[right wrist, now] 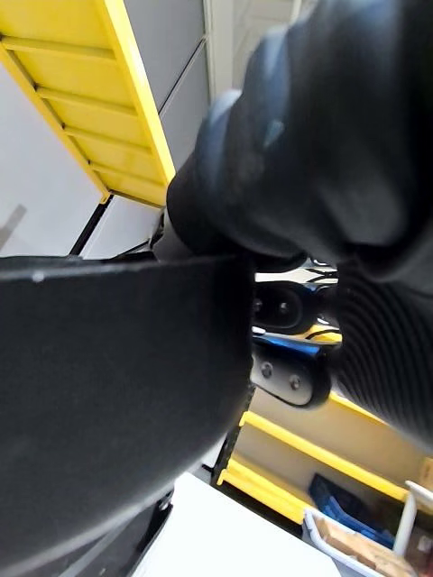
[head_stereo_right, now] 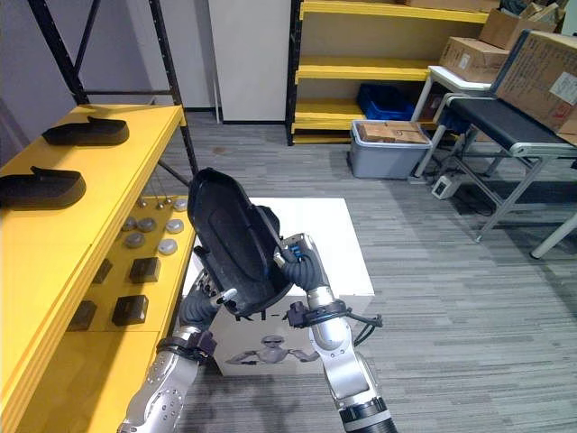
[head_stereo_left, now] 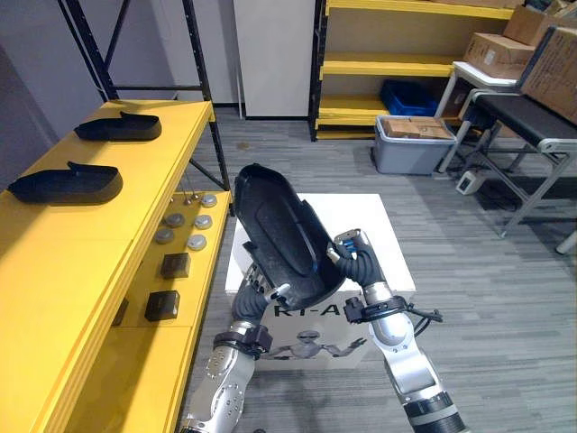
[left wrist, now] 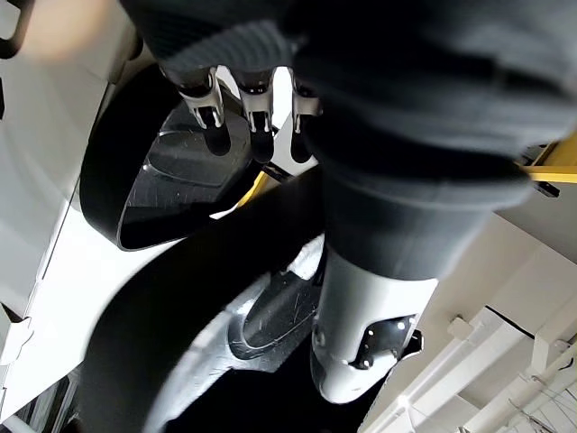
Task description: Walk over and take plastic housings, then place them on the shelf
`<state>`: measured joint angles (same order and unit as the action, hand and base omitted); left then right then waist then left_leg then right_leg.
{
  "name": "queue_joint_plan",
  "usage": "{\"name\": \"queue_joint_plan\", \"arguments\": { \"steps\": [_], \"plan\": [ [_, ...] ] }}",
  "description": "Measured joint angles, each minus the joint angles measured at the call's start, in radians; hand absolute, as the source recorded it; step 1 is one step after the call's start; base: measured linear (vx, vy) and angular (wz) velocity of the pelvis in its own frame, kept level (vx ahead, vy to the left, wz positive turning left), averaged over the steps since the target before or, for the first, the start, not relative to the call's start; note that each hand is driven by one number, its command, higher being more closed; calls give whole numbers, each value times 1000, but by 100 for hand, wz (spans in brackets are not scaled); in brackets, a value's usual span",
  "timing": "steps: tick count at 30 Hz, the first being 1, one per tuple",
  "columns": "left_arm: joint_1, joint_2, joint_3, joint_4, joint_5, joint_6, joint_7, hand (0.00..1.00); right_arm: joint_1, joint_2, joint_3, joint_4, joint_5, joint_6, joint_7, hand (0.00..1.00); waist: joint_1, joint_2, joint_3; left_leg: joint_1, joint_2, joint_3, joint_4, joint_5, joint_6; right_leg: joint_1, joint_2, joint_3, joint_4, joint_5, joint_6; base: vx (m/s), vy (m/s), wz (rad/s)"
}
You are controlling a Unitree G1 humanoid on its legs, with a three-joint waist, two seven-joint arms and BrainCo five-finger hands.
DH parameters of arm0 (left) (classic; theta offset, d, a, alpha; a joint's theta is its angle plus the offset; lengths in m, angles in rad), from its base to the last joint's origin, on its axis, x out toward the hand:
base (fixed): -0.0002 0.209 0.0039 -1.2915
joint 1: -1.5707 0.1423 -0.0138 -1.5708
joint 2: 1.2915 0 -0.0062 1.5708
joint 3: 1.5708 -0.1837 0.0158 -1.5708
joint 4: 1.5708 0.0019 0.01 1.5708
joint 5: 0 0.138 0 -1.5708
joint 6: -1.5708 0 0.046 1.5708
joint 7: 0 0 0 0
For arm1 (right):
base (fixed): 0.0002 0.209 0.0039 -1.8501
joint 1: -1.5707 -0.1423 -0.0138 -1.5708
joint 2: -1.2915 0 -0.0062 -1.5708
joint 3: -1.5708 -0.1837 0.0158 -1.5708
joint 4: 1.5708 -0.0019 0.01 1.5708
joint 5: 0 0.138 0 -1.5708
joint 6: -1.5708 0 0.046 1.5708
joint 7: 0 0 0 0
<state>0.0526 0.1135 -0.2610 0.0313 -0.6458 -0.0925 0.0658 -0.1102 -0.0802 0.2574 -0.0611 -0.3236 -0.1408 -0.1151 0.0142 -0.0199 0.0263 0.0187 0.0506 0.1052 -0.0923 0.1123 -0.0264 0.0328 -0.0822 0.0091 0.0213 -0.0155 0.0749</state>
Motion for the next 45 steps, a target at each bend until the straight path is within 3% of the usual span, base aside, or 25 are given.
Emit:
{"name": "queue_joint_plan", "arguments": {
  "steps": [4,5,13,18,25,29,32,35,39,45],
  "plan": [
    [-22,8,6,29,-21,0,17,100,22,-4,27,0,0,-12,10,100,-7,0,0,2,0,4,0,-1,-1,-3,0,6,2,0,0,-5,5,-4],
    [-22,13,10,29,-27,0,17,100,34,-6,33,0,4,-16,12,0,-9,0,0,2,0,5,0,-1,-1,-4,0,6,1,0,0,0,0,0],
    [-23,48,13,73,-28,-4,52,100,85,-67,130,-4,33,-61,42,0,-23,0,-6,-7,10,3,0,-2,-2,0,1,8,-18,8,-7,0,0,0],
    [-22,30,40,62,105,-4,52,100,117,-65,87,-4,167,-60,100,0,-22,0,-10,-5,4,2,0,-1,-2,2,4,4,-15,8,-7,0,0,0],
    [-6,-89,83,-32,272,-3,43,100,156,-12,-75,-100,447,-61,156,0,-24,3,-11,-1,3,-7,0,-1,-2,3,3,-3,-1,1,0,0,0,2],
    [69,-89,160,-56,325,-3,34,100,150,10,-368,-177,638,-92,105,0,-25,4,-13,-3,0,-18,-1,-4,-7,4,1,-16,2,-4,4,-6,0,8],
    [116,-79,212,-64,336,-3,40,100,151,7,-505,-183,696,-113,73,0,-25,4,-13,-5,0,-20,0,-4,-7,3,0,-18,-2,-4,4,-2,0,1],
    [143,-77,229,-96,337,-3,39,100,163,5,-557,-168,707,-121,60,0,-26,5,-15,-9,0,-20,0,-4,-7,3,0,-20,-7,-3,3,5,0,1],
    [181,-86,254,-168,357,-7,30,100,234,-1,-617,66,673,-112,54,0,-25,5,-27,-18,-1,-24,0,-3,-5,1,-1,-25,-12,-1,-1,19,0,3],
    [251,-114,298,-212,357,-17,2,100,349,-3,-690,473,582,-27,82,0,-26,16,-34,-22,4,-27,0,-5,-7,1,1,-26,-17,-1,-1,16,-1,0]
  ]
}}
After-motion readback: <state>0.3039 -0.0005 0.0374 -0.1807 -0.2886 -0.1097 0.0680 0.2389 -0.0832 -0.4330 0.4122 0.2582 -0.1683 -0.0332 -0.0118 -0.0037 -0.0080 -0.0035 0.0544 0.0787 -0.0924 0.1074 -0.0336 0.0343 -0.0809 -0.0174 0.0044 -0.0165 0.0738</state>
